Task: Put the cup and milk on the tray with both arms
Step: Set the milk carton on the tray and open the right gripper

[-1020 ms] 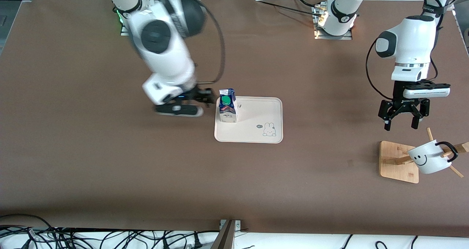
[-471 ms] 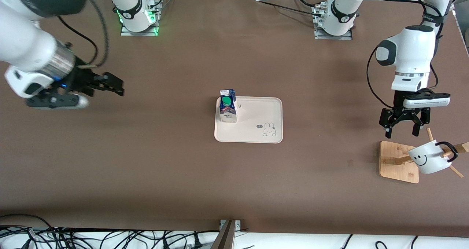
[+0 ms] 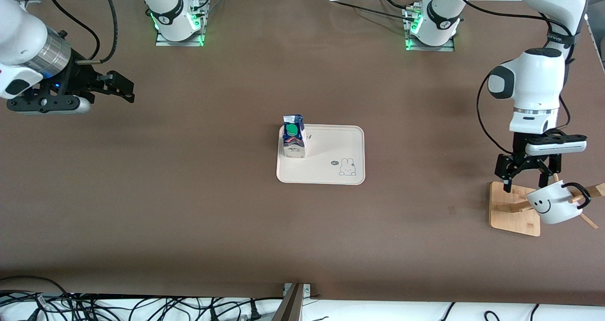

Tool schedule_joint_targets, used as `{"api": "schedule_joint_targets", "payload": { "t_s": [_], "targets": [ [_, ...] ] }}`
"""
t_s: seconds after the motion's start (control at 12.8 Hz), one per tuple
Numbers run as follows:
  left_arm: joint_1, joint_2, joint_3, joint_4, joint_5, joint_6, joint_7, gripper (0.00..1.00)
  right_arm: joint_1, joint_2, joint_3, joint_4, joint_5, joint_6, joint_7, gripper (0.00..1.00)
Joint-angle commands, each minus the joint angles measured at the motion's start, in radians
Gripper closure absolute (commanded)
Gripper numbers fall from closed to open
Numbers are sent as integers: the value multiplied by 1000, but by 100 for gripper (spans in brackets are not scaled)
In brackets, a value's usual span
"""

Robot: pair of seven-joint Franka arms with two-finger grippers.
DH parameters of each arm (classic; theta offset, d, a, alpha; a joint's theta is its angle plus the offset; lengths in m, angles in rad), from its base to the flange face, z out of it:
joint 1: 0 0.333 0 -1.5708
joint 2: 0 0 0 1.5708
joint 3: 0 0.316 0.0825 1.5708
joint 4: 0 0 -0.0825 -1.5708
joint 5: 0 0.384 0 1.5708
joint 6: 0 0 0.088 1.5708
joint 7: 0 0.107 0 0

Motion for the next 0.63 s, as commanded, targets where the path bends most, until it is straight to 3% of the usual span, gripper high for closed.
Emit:
{"api": "schedule_joint_targets", "payload": {
  "t_s": [0.0,0.55],
  "targets": [
    [12,21,-3,64,-3,8,4,0,-140,-22,121,-9,-14,20,-49,0],
    [24,35,-3,93,-3,8,4,0,-146,-8,116,13,-22,16,-40,0]
  ]
}}
